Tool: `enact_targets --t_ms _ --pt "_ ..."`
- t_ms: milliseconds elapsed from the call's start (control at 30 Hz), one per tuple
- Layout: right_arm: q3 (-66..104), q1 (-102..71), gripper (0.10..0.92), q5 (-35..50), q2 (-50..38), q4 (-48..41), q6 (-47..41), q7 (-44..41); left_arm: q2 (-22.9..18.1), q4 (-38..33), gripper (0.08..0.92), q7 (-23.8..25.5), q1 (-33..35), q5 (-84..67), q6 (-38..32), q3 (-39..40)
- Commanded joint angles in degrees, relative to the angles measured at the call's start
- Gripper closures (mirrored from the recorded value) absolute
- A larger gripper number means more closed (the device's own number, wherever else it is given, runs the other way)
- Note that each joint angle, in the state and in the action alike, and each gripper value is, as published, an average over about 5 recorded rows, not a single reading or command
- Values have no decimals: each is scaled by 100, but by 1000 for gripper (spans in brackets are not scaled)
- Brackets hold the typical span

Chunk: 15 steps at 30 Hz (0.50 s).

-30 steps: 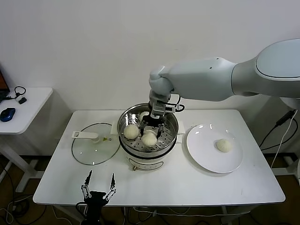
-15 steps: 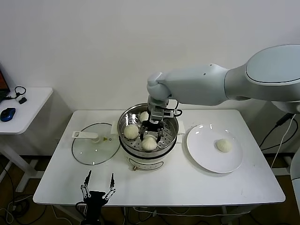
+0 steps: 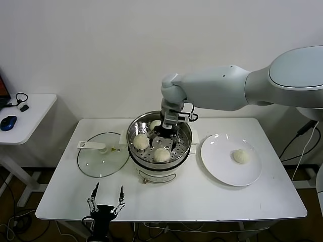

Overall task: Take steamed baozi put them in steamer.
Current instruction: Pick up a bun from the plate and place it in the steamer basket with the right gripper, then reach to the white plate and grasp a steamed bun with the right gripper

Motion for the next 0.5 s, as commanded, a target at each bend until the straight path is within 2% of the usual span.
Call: enact_targets --t_ms 33,333,500 --pt "-181 368 202 411 -338 47 -161 -185 -280 -22 177 3 16 22 8 6" --pt "-1237 1199 203 1645 -1019 421 -1960 -708 -280 -48 177 -2 48 60 4 56" --pt "-1556 1370 203 2020 -1488 421 -2705 -1001 -280 -37 177 -7 63 84 -1 91"
